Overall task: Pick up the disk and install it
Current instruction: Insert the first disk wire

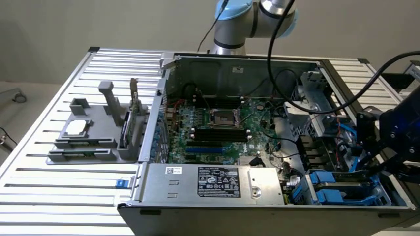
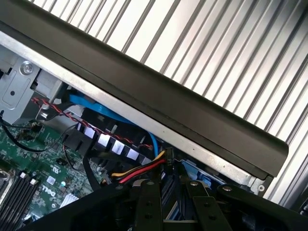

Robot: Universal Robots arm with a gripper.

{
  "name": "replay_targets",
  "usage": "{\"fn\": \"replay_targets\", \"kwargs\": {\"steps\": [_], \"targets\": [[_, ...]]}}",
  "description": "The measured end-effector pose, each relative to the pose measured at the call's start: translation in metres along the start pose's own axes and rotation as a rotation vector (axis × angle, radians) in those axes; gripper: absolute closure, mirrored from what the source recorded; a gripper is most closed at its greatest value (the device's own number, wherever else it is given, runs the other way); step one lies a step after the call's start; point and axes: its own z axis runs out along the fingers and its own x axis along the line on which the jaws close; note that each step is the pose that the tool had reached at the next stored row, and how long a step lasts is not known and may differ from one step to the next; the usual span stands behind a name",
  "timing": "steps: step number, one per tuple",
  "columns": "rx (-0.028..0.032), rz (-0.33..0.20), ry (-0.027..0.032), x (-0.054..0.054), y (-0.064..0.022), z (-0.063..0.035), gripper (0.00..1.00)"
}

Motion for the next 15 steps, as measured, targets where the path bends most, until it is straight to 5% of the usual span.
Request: {"fn": "replay_targets", "kwargs": {"steps": [5,15], "targets": [[0.0054,0.000,0.0067,0.0000,0.0005,0.0005,0.74],[0.0035,-0.005,0.0118,0.0008,0.0035,0.0018,0.74]]}}
